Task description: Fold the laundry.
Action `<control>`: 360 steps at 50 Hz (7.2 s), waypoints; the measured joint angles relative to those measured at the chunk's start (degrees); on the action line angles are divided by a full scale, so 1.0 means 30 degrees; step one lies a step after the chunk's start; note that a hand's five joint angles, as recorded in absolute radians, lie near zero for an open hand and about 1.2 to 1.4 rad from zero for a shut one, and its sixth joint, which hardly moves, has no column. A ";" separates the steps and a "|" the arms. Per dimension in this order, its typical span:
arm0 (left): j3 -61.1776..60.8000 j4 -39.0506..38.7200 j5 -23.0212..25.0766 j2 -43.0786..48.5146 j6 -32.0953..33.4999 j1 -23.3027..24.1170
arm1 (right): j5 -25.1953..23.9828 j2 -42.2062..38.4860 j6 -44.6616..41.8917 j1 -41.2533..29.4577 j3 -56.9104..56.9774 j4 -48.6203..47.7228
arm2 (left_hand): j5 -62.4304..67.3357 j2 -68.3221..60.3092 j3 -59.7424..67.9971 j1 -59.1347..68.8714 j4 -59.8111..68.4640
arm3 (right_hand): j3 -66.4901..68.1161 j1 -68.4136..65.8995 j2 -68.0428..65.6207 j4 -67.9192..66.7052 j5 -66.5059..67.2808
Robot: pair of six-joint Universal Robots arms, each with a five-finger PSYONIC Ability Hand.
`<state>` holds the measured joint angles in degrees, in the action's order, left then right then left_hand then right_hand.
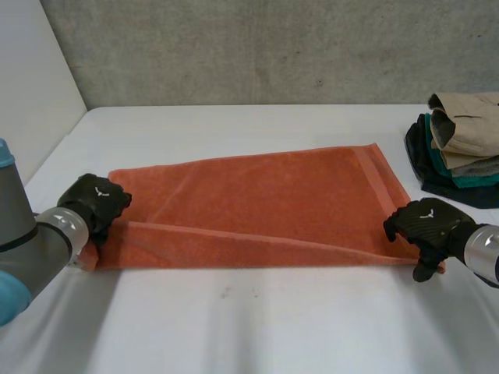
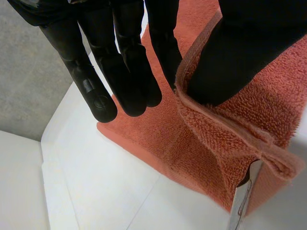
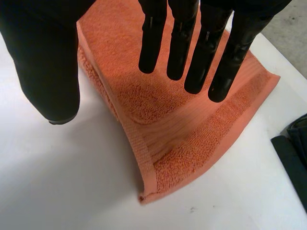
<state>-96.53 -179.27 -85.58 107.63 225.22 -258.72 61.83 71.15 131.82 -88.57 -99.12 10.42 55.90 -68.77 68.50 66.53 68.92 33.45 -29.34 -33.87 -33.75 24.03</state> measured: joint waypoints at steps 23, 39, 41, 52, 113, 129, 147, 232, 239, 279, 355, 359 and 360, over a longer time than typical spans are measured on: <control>0.0469 0.0214 -0.0100 0.0952 -0.0361 -0.0049 | 0.2281 -0.3047 -0.1891 0.0033 0.1130 -0.2951 | 0.0000 0.0000 0.0000 0.0000 -0.0002 | 1.1483 -0.9195 -1.1275 -1.1444 1.0833; -0.4174 0.5194 0.0273 -0.2480 0.3955 -0.0517 | 0.2848 0.0156 -0.4409 0.2485 0.2359 0.8469 | 0.0000 0.0000 0.0000 0.0000 -0.0002 | 1.1483 -0.9195 -1.1277 -1.1455 1.0833; -0.4207 0.5109 0.0259 -0.2545 0.4665 -0.0519 | 0.2848 0.0003 -0.4181 0.2497 0.2771 0.8239 | 0.0000 0.0000 0.0000 0.0000 -0.0002 | 1.1483 -0.9195 -1.1277 -1.1455 1.0833; -0.0079 -0.1239 -0.0211 0.0452 0.3454 0.0070 | 0.4560 -0.3820 -0.0244 -0.1295 0.7513 0.3183 | 0.0000 0.0000 0.0000 0.0000 -0.0002 | 1.1483 -0.9195 -1.1277 -1.1457 1.0834; -0.0063 -1.0262 -0.1948 0.2395 -0.4160 0.3184 | 0.4486 -0.5703 0.3704 -0.1342 0.5768 -0.4106 | -1.7710 1.8954 -1.8746 -1.8490 -1.9062 | -0.2364 0.2245 0.2669 0.2388 -0.2826; -0.0002 -1.0159 -0.1903 0.2494 -0.4114 0.3050 | 0.5771 -0.8421 0.1881 -0.1285 0.7634 -0.5773 | -1.7714 1.8954 -1.8746 -1.8490 -1.9062 | 1.1472 -0.8411 -1.1217 -1.1431 1.0570; -0.1518 -0.9677 -0.1812 0.0083 -0.4151 0.1721 | 0.6936 -0.4653 -0.1175 0.2250 0.4202 -0.5730 | -1.7714 1.8954 -1.8746 -1.8490 -1.9062 | 1.1472 -0.8889 -1.1217 -1.1435 1.0744; 0.1699 -0.8389 -0.1275 0.3109 -0.6064 0.6059 | 0.4615 -0.8034 1.0139 -0.7645 0.7422 -0.5411 | -1.7711 1.8954 -1.8746 -1.8490 -1.9062 | 1.1443 -0.7852 -1.1209 -1.1422 1.0526; 0.1243 -0.8323 -0.1609 0.2227 -0.6124 0.6009 | 0.4487 -0.5478 1.0080 -0.4921 0.4057 -0.5317 | -1.7714 1.8954 -1.8746 -1.8490 -1.9062 | 1.1444 -0.8246 -1.1211 -1.1434 1.0965; 0.0039 -0.8324 -0.1567 0.0804 -0.6259 0.5835 | 0.3503 -0.6137 1.1401 -0.6604 0.4389 -0.7064 | -1.7719 1.8954 -1.8746 -1.8491 -1.9062 | 1.1145 -0.8284 -1.1054 -1.1014 1.0237; 0.5421 -0.4767 -0.3295 0.4514 -0.9142 1.0115 | 0.4688 -0.5033 1.5800 -0.8705 0.9855 -0.1712 | -1.7714 1.8954 -1.8744 -1.8490 -1.9062 | -0.7007 0.5908 0.7071 0.6772 -0.6728; 0.6299 -0.3150 -0.4556 0.6080 -0.8924 1.0230 | 0.4204 -0.7288 1.5632 -0.8964 1.1683 -0.0512 | -1.7721 1.8954 -1.8744 -1.8490 -1.9062 | -0.7007 0.5908 0.7073 0.6772 -0.6728; 0.6388 -0.2860 -0.4926 0.6360 -0.8786 1.0220 | 0.4092 -0.7846 1.5605 -0.9078 1.2116 -0.0273 | -1.7714 1.8954 -1.8746 -1.8490 -1.9062 | -0.7007 0.5908 0.7071 0.6772 -0.6726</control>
<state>-77.37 -187.85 -100.35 126.70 198.86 -228.06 74.11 47.61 178.63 -115.81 -62.77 9.61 2.76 -11.91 12.26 11.06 11.73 12.42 -11.62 -12.66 -13.44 3.85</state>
